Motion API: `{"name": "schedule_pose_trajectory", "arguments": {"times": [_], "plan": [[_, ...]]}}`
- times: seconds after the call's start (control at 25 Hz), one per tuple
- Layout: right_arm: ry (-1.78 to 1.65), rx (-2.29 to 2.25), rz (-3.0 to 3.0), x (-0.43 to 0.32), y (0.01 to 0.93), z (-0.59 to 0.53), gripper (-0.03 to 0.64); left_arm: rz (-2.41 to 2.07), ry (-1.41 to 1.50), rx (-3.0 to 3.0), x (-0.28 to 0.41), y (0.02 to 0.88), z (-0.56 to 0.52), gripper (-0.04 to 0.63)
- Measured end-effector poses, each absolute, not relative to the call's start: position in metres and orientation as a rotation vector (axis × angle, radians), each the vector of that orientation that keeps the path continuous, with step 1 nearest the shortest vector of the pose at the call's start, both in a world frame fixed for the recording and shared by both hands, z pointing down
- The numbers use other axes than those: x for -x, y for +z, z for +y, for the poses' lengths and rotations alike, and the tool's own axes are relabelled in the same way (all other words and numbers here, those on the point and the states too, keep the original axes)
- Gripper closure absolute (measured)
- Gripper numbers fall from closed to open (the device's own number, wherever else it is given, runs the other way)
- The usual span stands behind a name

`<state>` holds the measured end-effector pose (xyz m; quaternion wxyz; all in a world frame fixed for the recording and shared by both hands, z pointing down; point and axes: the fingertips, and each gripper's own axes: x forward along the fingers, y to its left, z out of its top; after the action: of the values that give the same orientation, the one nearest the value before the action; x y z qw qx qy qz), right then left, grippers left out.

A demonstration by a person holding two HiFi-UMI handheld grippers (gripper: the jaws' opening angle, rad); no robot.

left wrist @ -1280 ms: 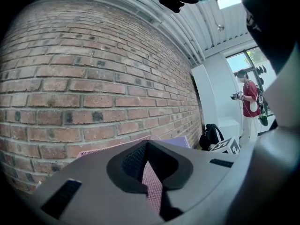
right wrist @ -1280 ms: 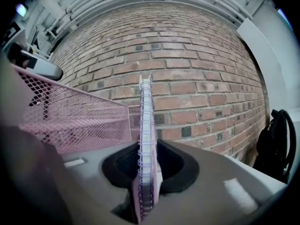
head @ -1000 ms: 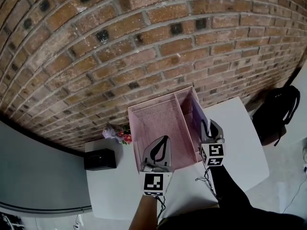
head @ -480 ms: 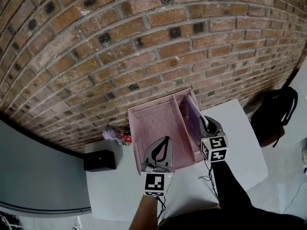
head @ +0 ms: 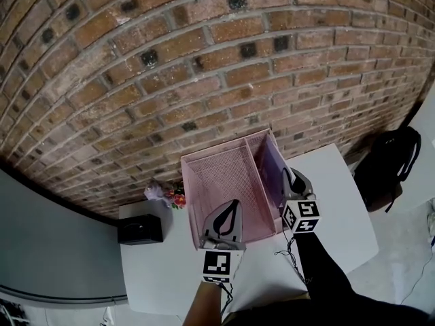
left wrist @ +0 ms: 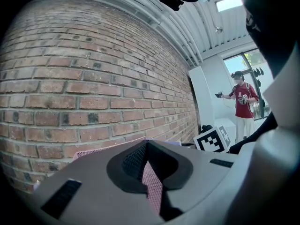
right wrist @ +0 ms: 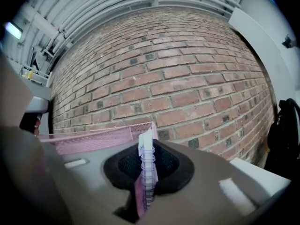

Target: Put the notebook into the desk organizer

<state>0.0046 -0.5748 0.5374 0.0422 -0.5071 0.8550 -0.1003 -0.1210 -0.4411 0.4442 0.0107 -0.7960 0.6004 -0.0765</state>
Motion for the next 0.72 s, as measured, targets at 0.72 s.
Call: {"name": "schedule_pose_trajectory", "arguments": {"times": [0.72], "plan": [[-0.207, 1.500, 2.714, 0.004, 0.528, -0.552, 0.442, 1.903, -0.195, 2.490, 0.127, 0.442, -0.431, 0.588]]}}
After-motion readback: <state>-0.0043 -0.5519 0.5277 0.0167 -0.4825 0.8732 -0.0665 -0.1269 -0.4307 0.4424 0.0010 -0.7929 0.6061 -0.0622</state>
